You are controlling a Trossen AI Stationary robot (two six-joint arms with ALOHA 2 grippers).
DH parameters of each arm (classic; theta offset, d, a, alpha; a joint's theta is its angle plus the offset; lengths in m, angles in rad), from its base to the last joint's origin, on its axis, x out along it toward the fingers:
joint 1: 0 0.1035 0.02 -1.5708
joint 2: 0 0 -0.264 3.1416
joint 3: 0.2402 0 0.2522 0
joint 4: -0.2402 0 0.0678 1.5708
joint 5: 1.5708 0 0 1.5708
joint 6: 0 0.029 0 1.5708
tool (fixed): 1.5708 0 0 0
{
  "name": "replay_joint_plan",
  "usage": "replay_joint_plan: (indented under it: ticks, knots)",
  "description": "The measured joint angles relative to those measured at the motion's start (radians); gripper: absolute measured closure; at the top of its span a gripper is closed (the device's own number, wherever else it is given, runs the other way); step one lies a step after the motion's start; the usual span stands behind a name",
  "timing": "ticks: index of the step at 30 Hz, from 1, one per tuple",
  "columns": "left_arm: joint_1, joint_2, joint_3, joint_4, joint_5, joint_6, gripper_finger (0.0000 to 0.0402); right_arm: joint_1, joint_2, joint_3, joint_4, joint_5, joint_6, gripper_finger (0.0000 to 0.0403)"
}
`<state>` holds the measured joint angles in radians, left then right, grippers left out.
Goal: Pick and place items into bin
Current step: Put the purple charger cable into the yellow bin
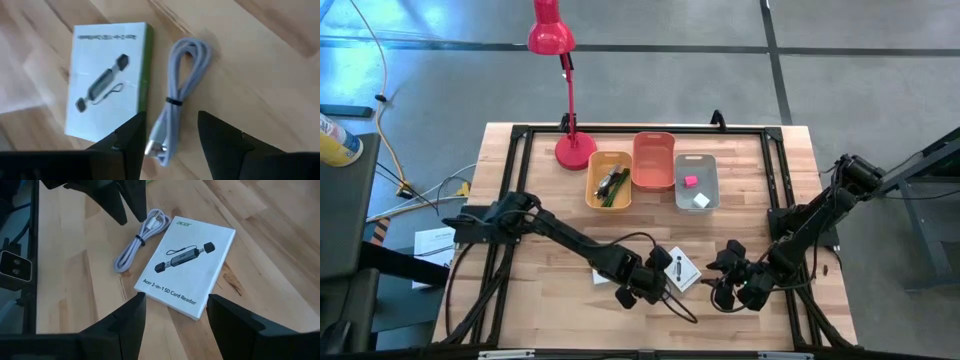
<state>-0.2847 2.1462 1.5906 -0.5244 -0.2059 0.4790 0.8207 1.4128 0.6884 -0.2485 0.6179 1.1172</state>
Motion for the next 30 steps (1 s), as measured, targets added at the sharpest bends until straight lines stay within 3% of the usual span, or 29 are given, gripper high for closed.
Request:
replay_joint_plan:
  ticks: [5, 11, 16, 30]
  knots:
    - [0.023, 0.023, -0.001, 0.005, -0.001, 0.011, 0.0219, 0.000, 0.000, 0.000, -0.005, 0.013, -0.006, 0.0204]
    - [0.044, 0.039, 0.000, 0.028, 0.076, 0.013, 0.0213, 0.000, 0.000, 0.000, -0.013, 0.007, -0.002, 0.0204]
    - [0.045, 0.048, 0.000, 0.023, 0.128, 0.034, 0.0232, 0.000, 0.000, 0.000, -0.016, 0.005, 0.000, 0.0204]
    - [0.088, 0.059, 0.000, 0.001, 0.140, -0.001, 0.0286, 0.000, 0.000, 0.000, -0.026, 0.023, 0.000, 0.0204]
